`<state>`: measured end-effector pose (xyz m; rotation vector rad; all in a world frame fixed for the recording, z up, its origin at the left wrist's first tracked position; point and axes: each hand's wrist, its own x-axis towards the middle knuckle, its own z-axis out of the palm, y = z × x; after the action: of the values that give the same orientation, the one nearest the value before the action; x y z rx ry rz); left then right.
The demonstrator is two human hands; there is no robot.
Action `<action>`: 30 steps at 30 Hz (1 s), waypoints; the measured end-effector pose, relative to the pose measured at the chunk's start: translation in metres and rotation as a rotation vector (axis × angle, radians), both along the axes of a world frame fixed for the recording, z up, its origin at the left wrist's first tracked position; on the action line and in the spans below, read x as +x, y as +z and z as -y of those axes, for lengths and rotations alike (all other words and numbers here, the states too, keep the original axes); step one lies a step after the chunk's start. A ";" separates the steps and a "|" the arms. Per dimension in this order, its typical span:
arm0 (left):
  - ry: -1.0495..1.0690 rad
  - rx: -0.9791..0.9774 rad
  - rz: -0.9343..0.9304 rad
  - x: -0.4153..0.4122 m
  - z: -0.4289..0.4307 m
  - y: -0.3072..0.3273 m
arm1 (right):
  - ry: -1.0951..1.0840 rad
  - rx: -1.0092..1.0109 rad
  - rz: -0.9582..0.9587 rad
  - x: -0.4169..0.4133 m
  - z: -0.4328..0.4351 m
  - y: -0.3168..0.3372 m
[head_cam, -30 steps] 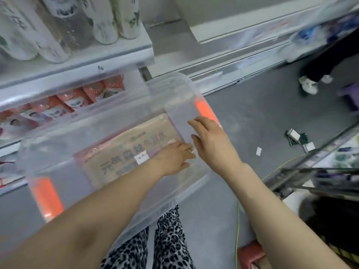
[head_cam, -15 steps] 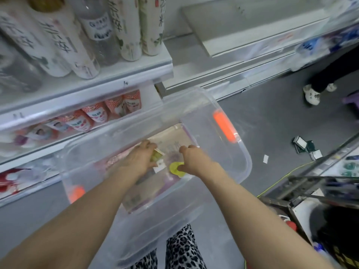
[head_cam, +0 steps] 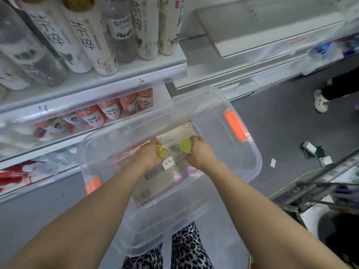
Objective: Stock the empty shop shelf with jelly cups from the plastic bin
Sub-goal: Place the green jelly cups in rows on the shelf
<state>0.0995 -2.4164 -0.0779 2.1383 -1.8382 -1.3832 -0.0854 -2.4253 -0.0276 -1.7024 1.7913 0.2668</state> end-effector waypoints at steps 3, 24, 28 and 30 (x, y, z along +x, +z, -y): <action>0.083 -0.043 -0.162 -0.005 -0.004 0.020 | -0.127 -0.188 0.168 -0.008 -0.005 0.022; 0.120 -0.408 -0.534 -0.088 0.003 0.169 | -0.238 -0.845 0.359 -0.113 -0.015 0.157; 0.091 -0.482 -0.542 -0.137 0.029 0.190 | -0.267 -0.885 0.307 -0.166 0.008 0.170; 0.090 -0.525 -0.535 -0.169 0.042 0.202 | -0.285 -0.896 0.307 -0.198 0.019 0.179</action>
<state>-0.0692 -2.4588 0.1246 1.4092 -1.6263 -1.1349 -0.2832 -2.4439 0.1511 -1.8446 2.0043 -1.0043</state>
